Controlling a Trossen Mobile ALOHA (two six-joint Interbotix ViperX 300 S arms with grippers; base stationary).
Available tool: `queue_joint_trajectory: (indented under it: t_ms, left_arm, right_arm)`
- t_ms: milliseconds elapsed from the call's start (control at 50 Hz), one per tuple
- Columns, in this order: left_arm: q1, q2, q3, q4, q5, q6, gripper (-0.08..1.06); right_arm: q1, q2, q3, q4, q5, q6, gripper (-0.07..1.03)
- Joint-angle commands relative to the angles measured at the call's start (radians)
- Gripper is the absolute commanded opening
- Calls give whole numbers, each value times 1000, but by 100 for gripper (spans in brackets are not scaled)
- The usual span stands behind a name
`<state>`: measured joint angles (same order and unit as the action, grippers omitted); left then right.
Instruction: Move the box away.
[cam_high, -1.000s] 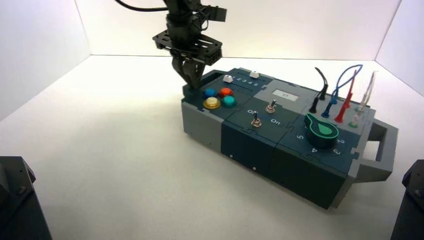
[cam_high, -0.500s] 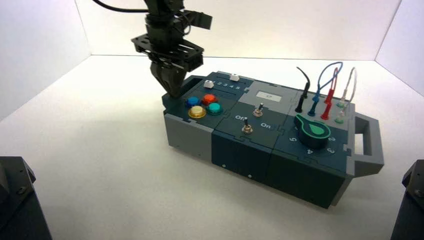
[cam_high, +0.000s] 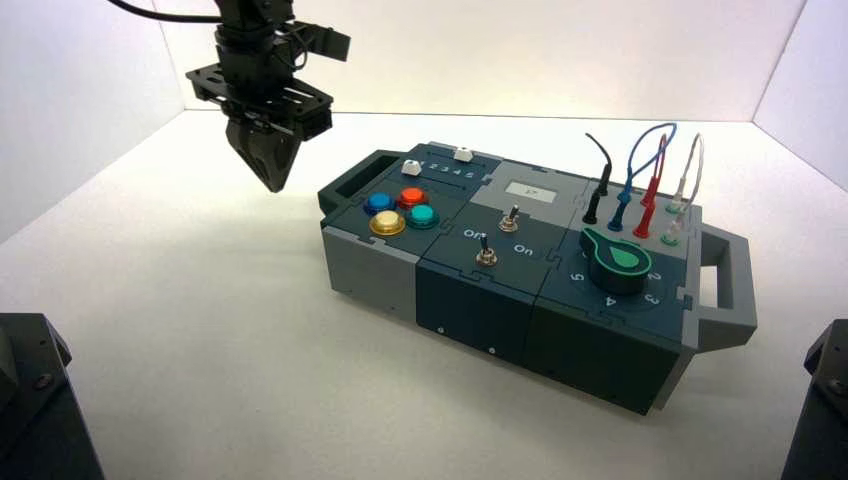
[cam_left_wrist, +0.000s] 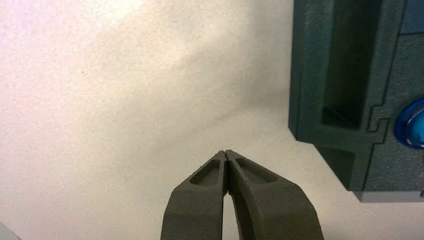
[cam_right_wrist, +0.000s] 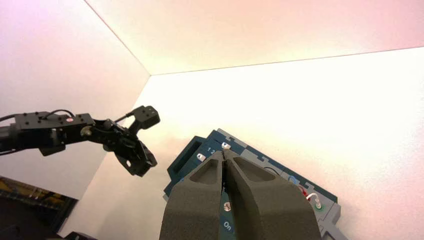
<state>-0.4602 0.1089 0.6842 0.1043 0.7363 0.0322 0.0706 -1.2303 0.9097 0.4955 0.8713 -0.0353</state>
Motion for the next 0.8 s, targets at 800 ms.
queue_joint_trajectory:
  t_ms: [800]
  left_arm:
    - [-218,6,-150,-25,-29,3,-3]
  right_arm:
    - [3,20,21,46,-34,-6,-2]
